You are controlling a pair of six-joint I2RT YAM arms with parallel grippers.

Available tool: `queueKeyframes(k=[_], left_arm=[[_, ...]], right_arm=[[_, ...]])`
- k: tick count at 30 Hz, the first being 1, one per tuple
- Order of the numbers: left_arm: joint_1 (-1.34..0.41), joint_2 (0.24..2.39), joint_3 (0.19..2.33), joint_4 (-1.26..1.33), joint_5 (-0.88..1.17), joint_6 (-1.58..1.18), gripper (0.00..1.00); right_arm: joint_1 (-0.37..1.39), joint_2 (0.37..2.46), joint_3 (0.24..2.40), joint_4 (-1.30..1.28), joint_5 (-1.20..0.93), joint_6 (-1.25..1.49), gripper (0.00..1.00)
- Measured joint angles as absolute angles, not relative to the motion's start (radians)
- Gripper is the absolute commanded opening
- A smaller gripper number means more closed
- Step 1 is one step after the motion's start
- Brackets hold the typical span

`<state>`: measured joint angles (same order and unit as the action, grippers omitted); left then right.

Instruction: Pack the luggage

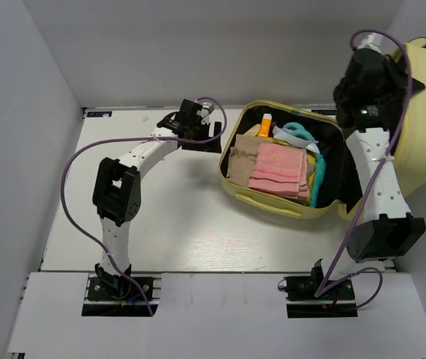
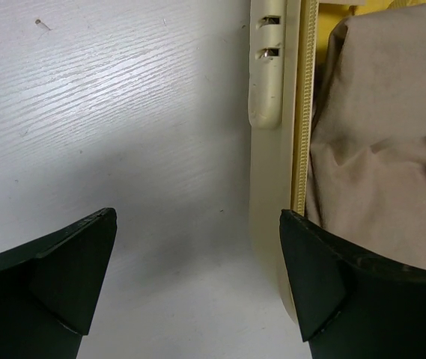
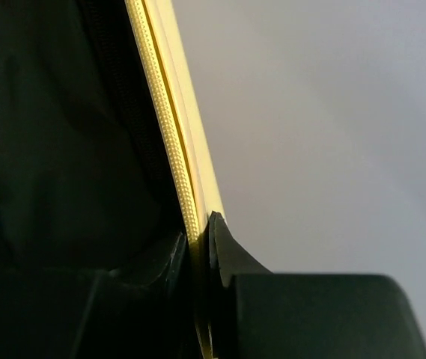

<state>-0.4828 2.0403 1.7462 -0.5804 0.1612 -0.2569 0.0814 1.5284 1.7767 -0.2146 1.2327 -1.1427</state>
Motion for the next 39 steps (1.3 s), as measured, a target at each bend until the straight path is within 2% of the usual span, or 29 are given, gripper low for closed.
queueKeyframes(k=[8,9,11,12,13,18,22,28,34,37,39], left_arm=[[-0.487,2.041,1.746,-0.572,0.159,-0.271,1.0],[-0.484,2.04,1.746,-0.572,0.155,-0.271,1.0],[-0.479,2.035,1.738,-0.577,0.145,-0.271,1.0],[-0.473,2.028,1.729,-0.58,0.138,-0.272,1.0],[-0.465,2.019,1.718,-0.587,0.129,-0.273,1.0],[-0.347,1.872,1.544,-0.601,0.083,-0.3,1.0],[-0.166,1.689,1.35,-0.649,0.025,-0.322,1.0],[0.067,1.53,1.208,-0.68,-0.004,-0.342,1.0],[0.084,1.43,1.137,-0.686,0.036,-0.336,1.0],[0.031,1.409,1.118,-0.685,0.051,-0.329,1.0],[-0.022,1.407,1.117,-0.684,0.055,-0.327,1.0]], right_arm=[[0.423,1.734,1.911,-0.017,1.382,-1.326,0.0],[0.459,1.776,1.934,0.011,1.392,-1.349,0.14],[0.542,1.859,1.977,0.052,1.413,-1.374,0.57],[0.589,1.908,1.992,0.087,1.417,-1.356,0.84],[0.638,1.954,2.007,0.12,1.414,-1.334,0.9],[0.903,2.165,2.049,0.178,1.376,-1.213,0.9],[1.081,2.215,2.094,0.112,1.327,-0.947,0.9],[1.251,2.165,2.142,-0.109,0.955,-0.495,0.9],[1.227,2.124,2.178,-0.302,0.677,-0.172,0.9],[1.141,2.016,2.088,-0.415,0.583,-0.024,0.9],[1.037,1.881,1.946,-0.459,0.531,0.072,0.87]])
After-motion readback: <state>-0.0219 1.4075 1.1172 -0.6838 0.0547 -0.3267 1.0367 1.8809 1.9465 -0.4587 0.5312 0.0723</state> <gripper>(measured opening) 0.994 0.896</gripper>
